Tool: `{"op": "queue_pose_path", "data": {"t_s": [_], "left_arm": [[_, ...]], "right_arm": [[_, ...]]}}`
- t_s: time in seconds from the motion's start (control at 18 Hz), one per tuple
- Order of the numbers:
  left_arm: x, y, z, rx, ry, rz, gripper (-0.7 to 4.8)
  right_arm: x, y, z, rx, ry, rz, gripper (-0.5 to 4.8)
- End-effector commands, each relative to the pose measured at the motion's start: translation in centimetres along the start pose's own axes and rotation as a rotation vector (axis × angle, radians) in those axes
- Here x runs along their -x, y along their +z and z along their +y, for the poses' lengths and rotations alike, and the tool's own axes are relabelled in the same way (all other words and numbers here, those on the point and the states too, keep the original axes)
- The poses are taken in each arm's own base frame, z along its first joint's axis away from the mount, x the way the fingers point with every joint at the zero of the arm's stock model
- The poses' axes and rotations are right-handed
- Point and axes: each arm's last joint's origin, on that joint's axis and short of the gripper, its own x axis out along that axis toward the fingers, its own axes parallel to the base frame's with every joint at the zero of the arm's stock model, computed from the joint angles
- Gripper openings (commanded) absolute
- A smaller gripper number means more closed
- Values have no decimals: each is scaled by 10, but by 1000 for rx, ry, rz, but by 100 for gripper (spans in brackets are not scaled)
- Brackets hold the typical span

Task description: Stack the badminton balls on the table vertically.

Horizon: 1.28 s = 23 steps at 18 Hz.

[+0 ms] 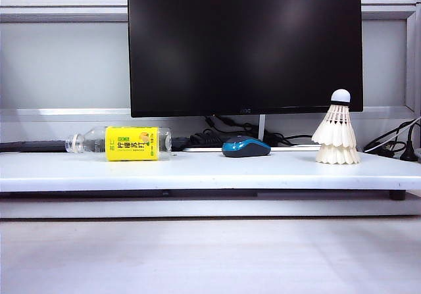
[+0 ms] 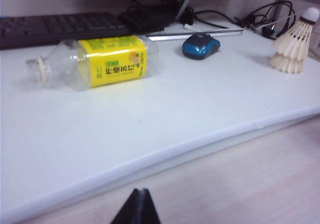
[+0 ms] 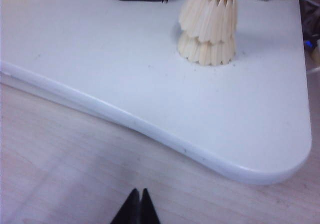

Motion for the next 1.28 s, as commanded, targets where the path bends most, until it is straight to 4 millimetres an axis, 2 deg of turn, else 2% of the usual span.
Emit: {"op": "queue_pose_path", "data": {"t_s": [0.06,0.45,1.28], "left_arm": [[0,-1,0,5,3,7,-6],[0,-7,1,15,7,70,-6],[3,-5,0,11,7,35,-6]], "right_arm": [[0,-1,0,4,6,11,-5],[0,-1,0,-6,-4,14,-5],[0,0,0,-35,-2,2,-5]]}}
